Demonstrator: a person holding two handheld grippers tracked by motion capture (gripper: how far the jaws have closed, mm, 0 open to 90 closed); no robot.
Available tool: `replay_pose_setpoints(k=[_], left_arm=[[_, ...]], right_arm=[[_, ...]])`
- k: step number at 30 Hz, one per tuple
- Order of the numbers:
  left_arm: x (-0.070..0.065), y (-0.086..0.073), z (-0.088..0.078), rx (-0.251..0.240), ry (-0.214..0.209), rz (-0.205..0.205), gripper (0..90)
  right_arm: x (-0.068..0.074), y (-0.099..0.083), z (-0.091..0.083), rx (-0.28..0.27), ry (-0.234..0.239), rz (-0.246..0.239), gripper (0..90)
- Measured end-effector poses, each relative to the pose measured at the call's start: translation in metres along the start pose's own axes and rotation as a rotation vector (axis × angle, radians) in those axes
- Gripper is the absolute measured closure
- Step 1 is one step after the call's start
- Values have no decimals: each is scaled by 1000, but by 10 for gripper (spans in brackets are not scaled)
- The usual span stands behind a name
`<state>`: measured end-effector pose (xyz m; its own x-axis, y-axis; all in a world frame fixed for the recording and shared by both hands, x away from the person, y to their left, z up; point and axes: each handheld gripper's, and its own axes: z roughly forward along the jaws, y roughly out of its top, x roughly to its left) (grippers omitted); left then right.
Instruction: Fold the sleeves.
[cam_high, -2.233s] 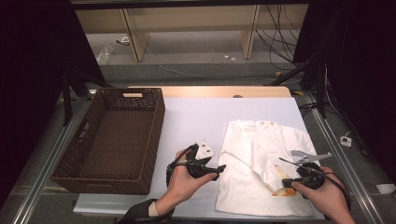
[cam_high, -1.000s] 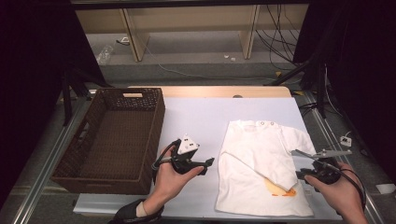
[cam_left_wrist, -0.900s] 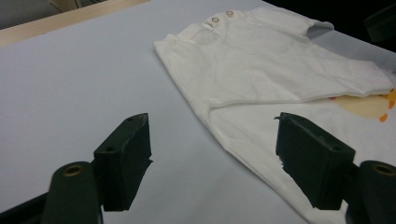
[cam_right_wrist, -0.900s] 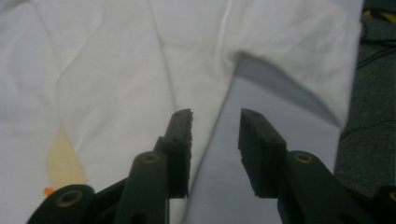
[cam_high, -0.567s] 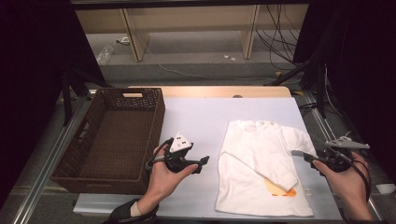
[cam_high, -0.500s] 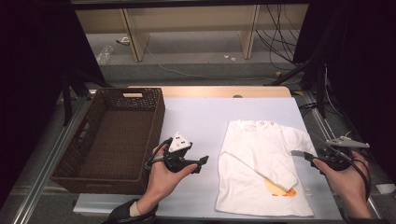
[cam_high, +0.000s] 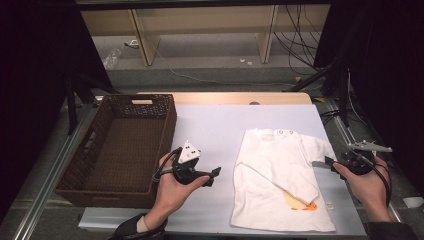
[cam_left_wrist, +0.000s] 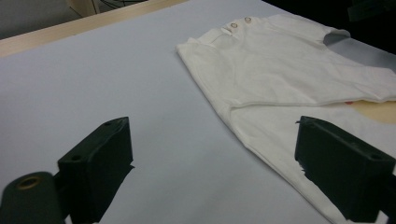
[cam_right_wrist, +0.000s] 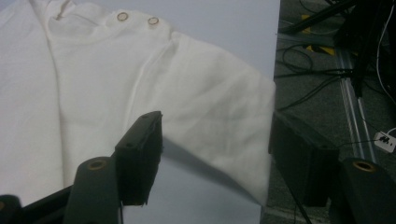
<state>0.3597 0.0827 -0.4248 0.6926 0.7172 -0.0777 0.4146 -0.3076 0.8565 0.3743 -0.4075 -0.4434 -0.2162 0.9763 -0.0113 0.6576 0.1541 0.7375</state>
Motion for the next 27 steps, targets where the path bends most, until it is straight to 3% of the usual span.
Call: replay_pose_setpoints(k=[10, 27], left_arm=[[1, 0, 0, 0, 13, 12, 6], [1, 1, -2, -20, 22, 12, 0]], right_arm=[[-4, 0, 17, 70, -7, 19, 361], [-8, 2, 33, 91, 0, 65, 426]])
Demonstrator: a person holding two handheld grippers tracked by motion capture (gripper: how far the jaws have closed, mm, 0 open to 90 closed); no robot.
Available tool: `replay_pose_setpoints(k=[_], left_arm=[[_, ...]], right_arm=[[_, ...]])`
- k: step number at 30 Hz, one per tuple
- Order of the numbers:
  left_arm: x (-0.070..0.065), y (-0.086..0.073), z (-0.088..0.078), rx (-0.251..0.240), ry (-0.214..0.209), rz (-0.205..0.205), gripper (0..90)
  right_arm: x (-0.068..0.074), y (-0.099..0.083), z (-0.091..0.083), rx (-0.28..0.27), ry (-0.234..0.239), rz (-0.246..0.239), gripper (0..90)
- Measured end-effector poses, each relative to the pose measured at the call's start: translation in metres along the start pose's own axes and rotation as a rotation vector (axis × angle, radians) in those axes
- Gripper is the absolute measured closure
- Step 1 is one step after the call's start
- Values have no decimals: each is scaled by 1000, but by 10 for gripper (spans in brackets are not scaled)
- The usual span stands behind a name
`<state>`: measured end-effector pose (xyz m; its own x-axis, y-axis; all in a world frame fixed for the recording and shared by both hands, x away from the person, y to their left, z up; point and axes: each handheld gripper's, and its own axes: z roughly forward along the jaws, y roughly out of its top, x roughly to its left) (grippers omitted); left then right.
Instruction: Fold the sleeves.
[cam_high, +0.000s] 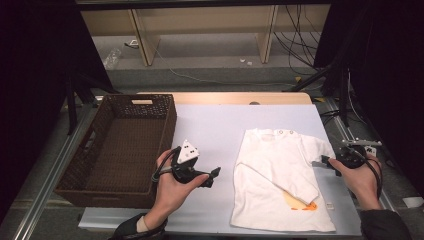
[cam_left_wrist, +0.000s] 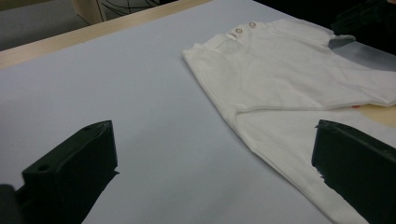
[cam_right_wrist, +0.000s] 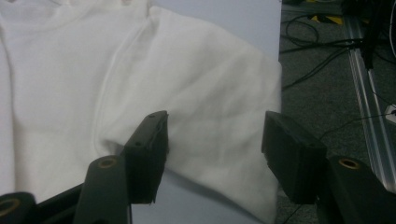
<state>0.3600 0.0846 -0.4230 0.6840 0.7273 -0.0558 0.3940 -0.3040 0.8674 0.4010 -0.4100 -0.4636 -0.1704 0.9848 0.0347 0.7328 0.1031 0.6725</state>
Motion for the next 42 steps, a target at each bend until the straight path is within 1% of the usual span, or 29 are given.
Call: replay_pose_setpoints(k=[5, 8, 9, 11, 12, 13, 14, 15, 17, 19, 20, 21, 24, 26, 29, 34, 37, 39, 42], left_arm=[[0, 0, 0, 2, 1, -1, 0], [1, 0, 0, 2, 3, -2, 0], [1, 0, 0, 3, 3, -5, 0], [1, 0, 0, 6, 5, -5, 0], [1, 0, 0, 6, 5, -4, 0], [0, 0, 0, 5, 4, -3, 0], [0, 0, 0, 4, 4, -2, 0], [0, 0, 0, 5, 5, -2, 0], [0, 0, 0, 6, 2, -3, 0], [0, 0, 0, 7, 2, 1, 0], [-1, 0, 0, 7, 1, 0, 0], [-1, 0, 0, 7, 1, 1, 0], [-1, 0, 1, 7, 2, 2, 0], [-1, 0, 1, 7, 2, 3, 0], [-1, 0, 1, 7, 0, 3, 0], [-1, 0, 2, 10, 1, 0, 0], [-2, -1, 3, 11, -2, 1, 1], [-2, -1, 3, 11, -2, 0, 1], [-1, 0, 3, 9, -1, -1, 2]], right_arm=[[0, 0, 7, 24, -5, 23, 469], [1, -2, 11, 50, -3, 30, 521], [2, -3, 12, 50, -2, 44, 540], [2, -3, 12, 56, -24, 22, 588], [2, -3, 12, 56, -32, 4, 607], [4, -3, 12, 50, -31, 13, 633], [5, -4, 13, 49, -32, -11, 654], [4, -4, 13, 55, -28, -21, 671], [4, -4, 13, 52, -23, -8, 708], [4, -4, 14, 45, -14, 19, 749], [3, -4, 14, 41, -13, 25, 772], [2, -5, 14, 37, -14, 19, 797], [-1, -7, 15, 17, 3, 59, 850], [-1, -7, 15, 13, 10, 66, 887], [-1, -7, 15, 18, 5, 47, 895], [-2, -8, 15, 10, 13, 70, 900], [-4, -9, 15, -7, 26, 96, 900], [-5, -10, 15, -16, 33, 101, 900], [-4, -9, 13, -15, 26, 98, 900]])
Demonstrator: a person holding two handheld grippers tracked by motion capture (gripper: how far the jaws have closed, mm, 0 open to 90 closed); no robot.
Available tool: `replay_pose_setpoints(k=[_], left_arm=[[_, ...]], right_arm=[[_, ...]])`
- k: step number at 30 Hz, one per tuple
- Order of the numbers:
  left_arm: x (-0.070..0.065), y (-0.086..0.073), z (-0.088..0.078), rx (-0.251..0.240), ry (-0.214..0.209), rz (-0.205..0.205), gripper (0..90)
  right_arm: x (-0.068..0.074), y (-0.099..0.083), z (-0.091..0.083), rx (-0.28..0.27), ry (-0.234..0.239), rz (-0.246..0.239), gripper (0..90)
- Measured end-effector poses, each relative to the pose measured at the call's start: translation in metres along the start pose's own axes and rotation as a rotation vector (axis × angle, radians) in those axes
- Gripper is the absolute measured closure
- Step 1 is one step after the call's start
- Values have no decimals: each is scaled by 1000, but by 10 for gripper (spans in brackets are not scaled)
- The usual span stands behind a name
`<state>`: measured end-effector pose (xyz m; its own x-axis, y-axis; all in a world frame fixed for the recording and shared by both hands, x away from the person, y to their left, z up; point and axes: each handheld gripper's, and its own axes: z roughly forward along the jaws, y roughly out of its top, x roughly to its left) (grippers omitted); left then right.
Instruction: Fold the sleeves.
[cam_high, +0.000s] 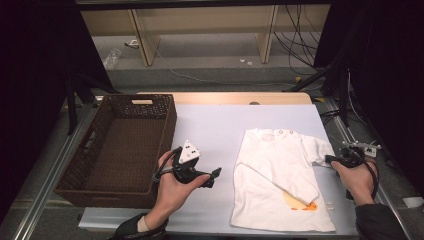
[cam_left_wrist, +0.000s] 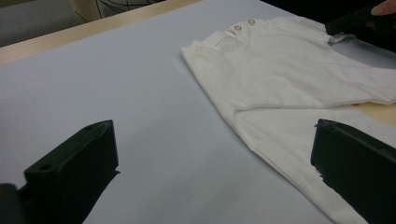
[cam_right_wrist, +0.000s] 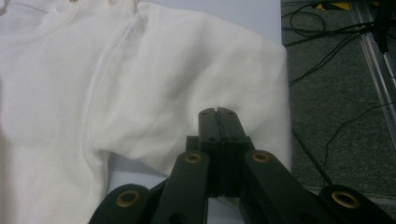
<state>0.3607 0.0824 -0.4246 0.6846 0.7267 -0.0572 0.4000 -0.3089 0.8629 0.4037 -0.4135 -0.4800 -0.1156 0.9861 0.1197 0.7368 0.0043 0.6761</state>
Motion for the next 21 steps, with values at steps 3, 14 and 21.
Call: replay_pose_setpoints(k=[3, 14, 21], left_arm=[[0, 0, 0, -1, 1, 2, 2], [1, 1, -1, -3, 3, -4, 2], [1, 1, -1, -6, 0, -11, 2]], right_arm=[[0, 2, -4, -33, -11, -4, 900], [8, 10, -19, -144, -40, -7, 900], [24, 17, -25, -215, -39, -63, 900]])
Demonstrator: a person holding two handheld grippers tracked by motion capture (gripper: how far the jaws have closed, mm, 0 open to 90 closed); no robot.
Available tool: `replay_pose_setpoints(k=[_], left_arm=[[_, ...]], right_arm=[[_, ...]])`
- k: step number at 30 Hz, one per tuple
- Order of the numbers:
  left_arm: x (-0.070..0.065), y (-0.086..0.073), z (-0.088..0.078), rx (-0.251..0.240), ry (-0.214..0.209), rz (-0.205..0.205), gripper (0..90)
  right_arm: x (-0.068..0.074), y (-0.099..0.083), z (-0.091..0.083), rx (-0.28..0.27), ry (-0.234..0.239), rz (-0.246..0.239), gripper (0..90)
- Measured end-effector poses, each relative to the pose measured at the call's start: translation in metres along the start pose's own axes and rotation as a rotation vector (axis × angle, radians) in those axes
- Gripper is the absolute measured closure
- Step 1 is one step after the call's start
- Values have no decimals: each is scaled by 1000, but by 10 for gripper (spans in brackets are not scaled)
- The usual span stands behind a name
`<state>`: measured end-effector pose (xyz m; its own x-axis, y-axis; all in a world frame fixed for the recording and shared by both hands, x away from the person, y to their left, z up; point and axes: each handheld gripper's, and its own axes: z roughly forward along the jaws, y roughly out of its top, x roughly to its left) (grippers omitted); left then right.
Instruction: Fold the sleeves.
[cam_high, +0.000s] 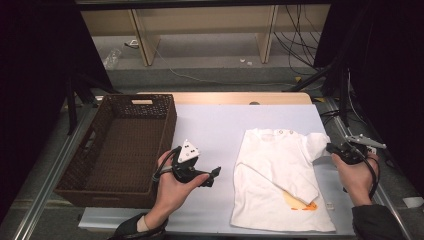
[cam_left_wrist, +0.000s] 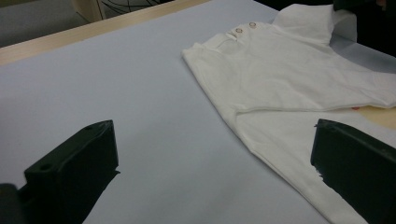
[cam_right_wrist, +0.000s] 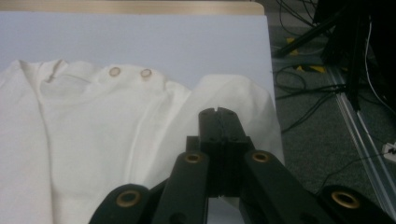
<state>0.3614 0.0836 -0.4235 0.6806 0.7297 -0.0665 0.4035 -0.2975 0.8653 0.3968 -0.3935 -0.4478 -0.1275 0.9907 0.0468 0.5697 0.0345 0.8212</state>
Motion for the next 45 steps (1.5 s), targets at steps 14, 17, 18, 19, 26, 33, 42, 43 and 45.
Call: replay_pose_setpoints(k=[14, 17, 18, 19, 26, 33, 42, 43, 45], left_arm=[[0, -1, 1, 1, -8, -10, 3], [1, -1, 1, 2, -7, -8, 3], [1, -1, 1, 3, -7, -8, 3], [1, -1, 1, 4, -7, -8, 3], [1, -1, 1, 5, -8, -5, 3], [1, -1, 1, 4, -7, -8, 4], [1, -1, 1, 3, -9, -10, 6], [1, -1, 1, 4, -9, -7, 6], [0, -1, 1, 2, -9, -9, 6]], right_arm=[[46, 7, 8, -38, 79, -175, 900], [54, 7, 11, -29, 91, -211, 900], [56, 7, 12, -23, 97, -225, 900], [59, 7, 14, -19, 104, -239, 900], [78, 3, 24, 9, 160, -267, 900], [91, -4, 41, 74, 201, -264, 899], [94, -11, 51, 139, 226, -267, 858], [94, -11, 50, 142, 234, -267, 828], [92, -8, 47, 142, 245, -256, 775]])
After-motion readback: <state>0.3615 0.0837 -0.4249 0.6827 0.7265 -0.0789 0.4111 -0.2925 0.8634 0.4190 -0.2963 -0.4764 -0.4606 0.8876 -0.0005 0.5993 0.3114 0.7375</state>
